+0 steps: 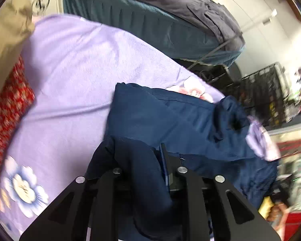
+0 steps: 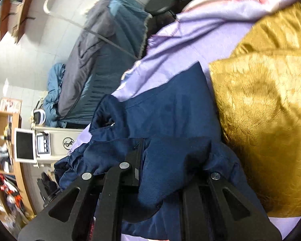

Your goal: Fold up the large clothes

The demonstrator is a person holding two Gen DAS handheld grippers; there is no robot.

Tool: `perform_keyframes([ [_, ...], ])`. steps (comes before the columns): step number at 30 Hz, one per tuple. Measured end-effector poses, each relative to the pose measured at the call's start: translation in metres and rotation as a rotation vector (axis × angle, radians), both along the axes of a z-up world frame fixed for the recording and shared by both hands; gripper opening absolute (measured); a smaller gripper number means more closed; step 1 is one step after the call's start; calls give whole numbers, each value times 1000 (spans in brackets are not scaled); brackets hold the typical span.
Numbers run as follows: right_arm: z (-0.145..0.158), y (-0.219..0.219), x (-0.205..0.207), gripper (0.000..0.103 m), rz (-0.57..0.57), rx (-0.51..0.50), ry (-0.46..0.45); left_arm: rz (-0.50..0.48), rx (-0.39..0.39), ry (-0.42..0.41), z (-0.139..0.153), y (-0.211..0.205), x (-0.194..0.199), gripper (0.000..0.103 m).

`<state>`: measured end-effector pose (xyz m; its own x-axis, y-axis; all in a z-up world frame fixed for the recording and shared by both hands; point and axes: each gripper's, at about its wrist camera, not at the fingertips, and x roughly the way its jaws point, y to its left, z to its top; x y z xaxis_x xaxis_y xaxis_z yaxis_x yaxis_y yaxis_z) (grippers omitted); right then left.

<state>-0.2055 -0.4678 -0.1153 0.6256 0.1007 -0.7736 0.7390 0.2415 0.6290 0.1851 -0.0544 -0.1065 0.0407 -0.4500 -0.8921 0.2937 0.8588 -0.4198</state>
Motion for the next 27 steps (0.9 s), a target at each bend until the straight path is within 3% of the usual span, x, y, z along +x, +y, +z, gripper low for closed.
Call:
perform_keyframes([
  [3, -10, -5, -4, 13, -30, 49, -10, -2, -54, 69, 4, 8, 8, 26],
  [5, -14, -8, -4, 13, -29, 74, -12, -17, -86, 90, 9, 11, 9, 35],
  [7, -16, -11, -5, 13, -31, 101, -13, 1, -157, 98, 19, 22, 10, 64],
  [8, -18, -12, -6, 14, -35, 121, -18, 16, -172, 94, 23, 25, 12, 72],
  [9, -19, -14, -6, 15, -38, 140, -21, 54, -158, 55, 33, 33, 15, 88],
  [10, -19, -16, -6, 15, -41, 156, -22, 88, -126, -1, 43, 40, 17, 91],
  [16, -25, -25, -13, 27, -118, 320, -91, 22, -29, -150, 75, 43, 4, 92],
  [17, -25, -25, -14, 34, -140, 353, -120, -9, -7, -167, 75, 40, -5, 92],
  [18, -24, -25, -16, 50, -157, 375, -155, -25, 8, -176, 73, 39, -10, 92],
  [20, -16, -26, -23, 69, -220, 412, -265, -68, 53, -193, 66, 33, -27, 92],
  [22, -6, -28, -28, 69, -250, 425, -318, -92, 69, -189, 57, 33, -39, 92],
  [24, 10, -31, -30, 69, -228, 373, -315, -105, 79, -177, 45, 35, -51, 92],
  [27, 42, -26, -29, 69, -107, 153, -190, -114, 99, -172, 31, 37, -64, 92],
])
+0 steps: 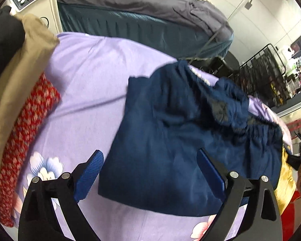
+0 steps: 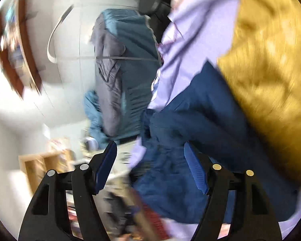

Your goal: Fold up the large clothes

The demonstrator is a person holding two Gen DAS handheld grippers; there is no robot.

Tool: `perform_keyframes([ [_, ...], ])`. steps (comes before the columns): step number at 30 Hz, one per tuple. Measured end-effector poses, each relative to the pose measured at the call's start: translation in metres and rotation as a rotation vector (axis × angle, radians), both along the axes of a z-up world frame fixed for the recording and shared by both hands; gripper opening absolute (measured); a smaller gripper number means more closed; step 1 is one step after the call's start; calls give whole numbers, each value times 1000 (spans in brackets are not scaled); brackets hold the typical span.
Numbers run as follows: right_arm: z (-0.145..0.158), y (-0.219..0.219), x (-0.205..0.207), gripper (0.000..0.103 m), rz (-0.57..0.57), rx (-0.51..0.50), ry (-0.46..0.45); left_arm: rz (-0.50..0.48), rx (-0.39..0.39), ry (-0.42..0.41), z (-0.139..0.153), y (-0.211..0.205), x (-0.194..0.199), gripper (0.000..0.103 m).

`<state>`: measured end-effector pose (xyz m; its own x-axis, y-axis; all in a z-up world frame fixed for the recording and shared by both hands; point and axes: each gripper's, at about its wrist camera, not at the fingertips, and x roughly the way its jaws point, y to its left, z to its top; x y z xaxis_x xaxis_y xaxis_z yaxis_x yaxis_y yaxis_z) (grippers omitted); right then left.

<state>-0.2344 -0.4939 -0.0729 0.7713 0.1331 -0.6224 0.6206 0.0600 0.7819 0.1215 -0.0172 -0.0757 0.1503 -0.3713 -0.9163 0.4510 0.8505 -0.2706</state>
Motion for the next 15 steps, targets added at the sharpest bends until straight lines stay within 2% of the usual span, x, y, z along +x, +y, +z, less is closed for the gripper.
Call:
perform_keyframes([
  [2, 14, 8, 3, 69, 72, -134, 91, -3, 6, 5, -7, 2, -6, 92],
  [3, 22, 16, 5, 69, 125, -241, 155, -6, 10, 5, -11, 3, -9, 92],
  [5, 29, 29, 6, 69, 188, -387, 241, -18, 31, -4, -18, 4, -11, 92],
  [7, 24, 41, 6, 69, 249, -479, 307, -31, 49, -21, -22, 3, -13, 92],
  [12, 4, 53, 10, 69, 373, -552, 399, -88, 76, -74, -32, -8, -2, 92],
  [15, -6, 55, 18, 69, 436, -602, 428, -126, 57, -73, -37, -17, 6, 92],
])
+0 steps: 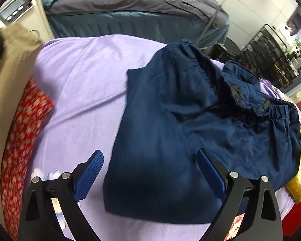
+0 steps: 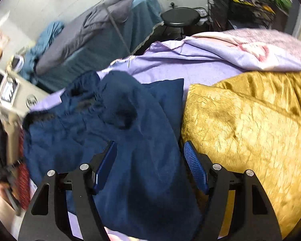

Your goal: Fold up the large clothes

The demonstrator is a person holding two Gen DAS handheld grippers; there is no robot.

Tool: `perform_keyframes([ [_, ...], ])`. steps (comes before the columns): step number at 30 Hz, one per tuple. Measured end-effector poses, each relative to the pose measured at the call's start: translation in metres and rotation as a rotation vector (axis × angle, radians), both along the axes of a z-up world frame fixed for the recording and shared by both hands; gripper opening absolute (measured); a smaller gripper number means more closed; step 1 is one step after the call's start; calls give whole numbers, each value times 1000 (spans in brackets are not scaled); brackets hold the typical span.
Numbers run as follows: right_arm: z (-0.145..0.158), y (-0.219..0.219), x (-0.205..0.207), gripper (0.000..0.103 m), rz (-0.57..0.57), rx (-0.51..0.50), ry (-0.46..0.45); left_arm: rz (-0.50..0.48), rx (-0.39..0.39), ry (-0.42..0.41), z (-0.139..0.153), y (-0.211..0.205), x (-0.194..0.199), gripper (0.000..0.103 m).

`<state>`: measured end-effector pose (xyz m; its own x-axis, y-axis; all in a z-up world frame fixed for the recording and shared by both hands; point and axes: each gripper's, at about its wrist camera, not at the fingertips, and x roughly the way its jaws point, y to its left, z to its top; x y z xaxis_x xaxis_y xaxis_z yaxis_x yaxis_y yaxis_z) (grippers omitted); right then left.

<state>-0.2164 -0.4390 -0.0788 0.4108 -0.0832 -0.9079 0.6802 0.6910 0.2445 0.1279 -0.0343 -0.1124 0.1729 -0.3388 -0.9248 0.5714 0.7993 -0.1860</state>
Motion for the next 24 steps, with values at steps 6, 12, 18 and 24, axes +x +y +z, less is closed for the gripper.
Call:
perform_keyframes([
  [6, -26, 4, 24, 67, 114, -6, 83, -79, 28, -28, -14, -31, 6, 93],
  [12, -27, 4, 30, 18, 125, -41, 111, -101, 58, -46, -26, -46, 11, 54],
  [18, -10, -13, 14, 11, -44, -71, 51, 8, 76, -10, -32, -44, 41, 34],
  [24, -40, -24, 21, 12, -161, -4, 107, 143, 105, 64, -42, -54, 61, 43],
])
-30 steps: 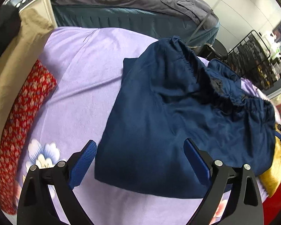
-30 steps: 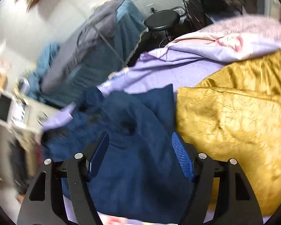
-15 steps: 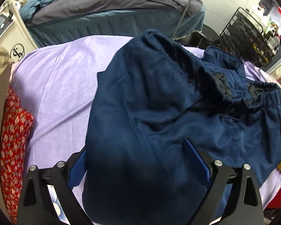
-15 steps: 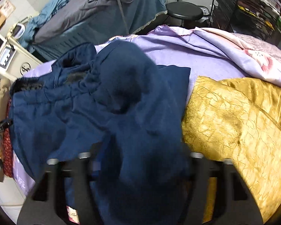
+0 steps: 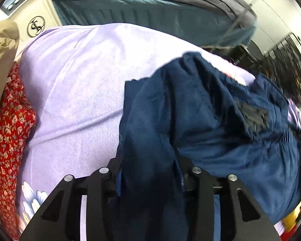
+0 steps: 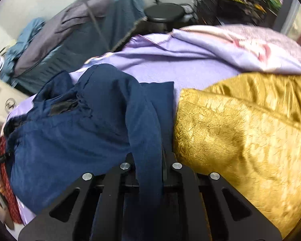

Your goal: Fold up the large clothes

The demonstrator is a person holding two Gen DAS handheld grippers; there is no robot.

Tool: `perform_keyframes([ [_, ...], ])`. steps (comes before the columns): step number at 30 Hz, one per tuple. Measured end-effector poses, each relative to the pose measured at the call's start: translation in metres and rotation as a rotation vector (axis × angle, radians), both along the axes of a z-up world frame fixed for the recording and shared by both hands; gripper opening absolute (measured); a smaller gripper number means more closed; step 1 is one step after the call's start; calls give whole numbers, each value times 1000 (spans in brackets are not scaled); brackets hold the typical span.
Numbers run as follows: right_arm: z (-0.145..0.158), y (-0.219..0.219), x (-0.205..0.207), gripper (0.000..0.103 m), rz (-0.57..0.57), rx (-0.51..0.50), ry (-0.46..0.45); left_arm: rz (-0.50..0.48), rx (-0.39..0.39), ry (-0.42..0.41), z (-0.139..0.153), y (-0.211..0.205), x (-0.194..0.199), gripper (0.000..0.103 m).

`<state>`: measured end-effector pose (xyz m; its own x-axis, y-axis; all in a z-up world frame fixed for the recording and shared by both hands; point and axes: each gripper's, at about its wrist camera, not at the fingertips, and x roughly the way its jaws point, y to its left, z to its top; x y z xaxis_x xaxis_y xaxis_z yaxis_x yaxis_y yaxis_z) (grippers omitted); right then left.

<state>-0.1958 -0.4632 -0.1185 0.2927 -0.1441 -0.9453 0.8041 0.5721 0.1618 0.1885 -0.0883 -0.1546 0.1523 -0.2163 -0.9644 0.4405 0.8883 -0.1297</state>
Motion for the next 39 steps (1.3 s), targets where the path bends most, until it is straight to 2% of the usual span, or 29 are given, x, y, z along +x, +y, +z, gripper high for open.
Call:
perform_keyframes([
  [2, 2, 0, 0, 15, -26, 6, 6, 1, -9, -49, 17, -1, 0, 51],
  [3, 4, 1, 0, 24, -24, -4, 6, -1, -14, -78, 24, 1, -2, 62],
  [4, 11, 4, -2, 30, -20, -36, 19, 4, -25, -141, 37, 6, -4, 75],
  [6, 29, 11, -9, 64, -32, -113, 41, 20, -48, -244, 60, 16, -10, 85],
  [7, 36, 12, -12, 65, -27, -142, 34, 27, -64, -278, 71, 22, -13, 85],
  [10, 56, 32, -16, 65, 57, -228, 29, -16, -105, -286, 83, 26, -30, 82],
  [12, 65, 55, -13, 65, 138, -252, 5, -106, -78, -288, 78, 18, -50, 79],
  [14, 66, 78, -6, 65, 216, -245, -16, -245, -27, -293, 67, -4, -79, 76],
  [17, 60, 112, 9, 66, 348, -249, -6, -359, -12, -292, 49, -33, -105, 71],
  [19, 56, 130, 22, 66, 419, -282, 3, -378, -4, -269, 41, -51, -103, 61],
  [21, 59, 143, 33, 66, 471, -339, 6, -386, 7, -249, 31, -67, -94, 57],
  [23, 55, 145, 45, 66, 523, -291, -5, -385, 30, -240, 23, -85, -78, 53],
  [25, 43, 141, 59, 66, 564, -214, 11, -375, 43, -183, 13, -104, -56, 53],
  [28, 24, 120, 76, 66, 547, -222, 81, -373, 53, -114, 0, -119, -34, 53],
  [31, 13, 75, 81, 66, 410, -245, 133, -381, 60, -93, -7, -130, -22, 55],
  [34, -2, 36, 82, 66, 315, -111, 102, -343, 56, -63, -13, -138, -10, 57],
  [36, -10, 30, 85, 66, 307, -95, 109, -304, 55, -41, -18, -142, -5, 59],
  [39, -19, 39, 90, 67, 300, -124, 152, -289, 73, -41, -21, -148, -3, 62],
])
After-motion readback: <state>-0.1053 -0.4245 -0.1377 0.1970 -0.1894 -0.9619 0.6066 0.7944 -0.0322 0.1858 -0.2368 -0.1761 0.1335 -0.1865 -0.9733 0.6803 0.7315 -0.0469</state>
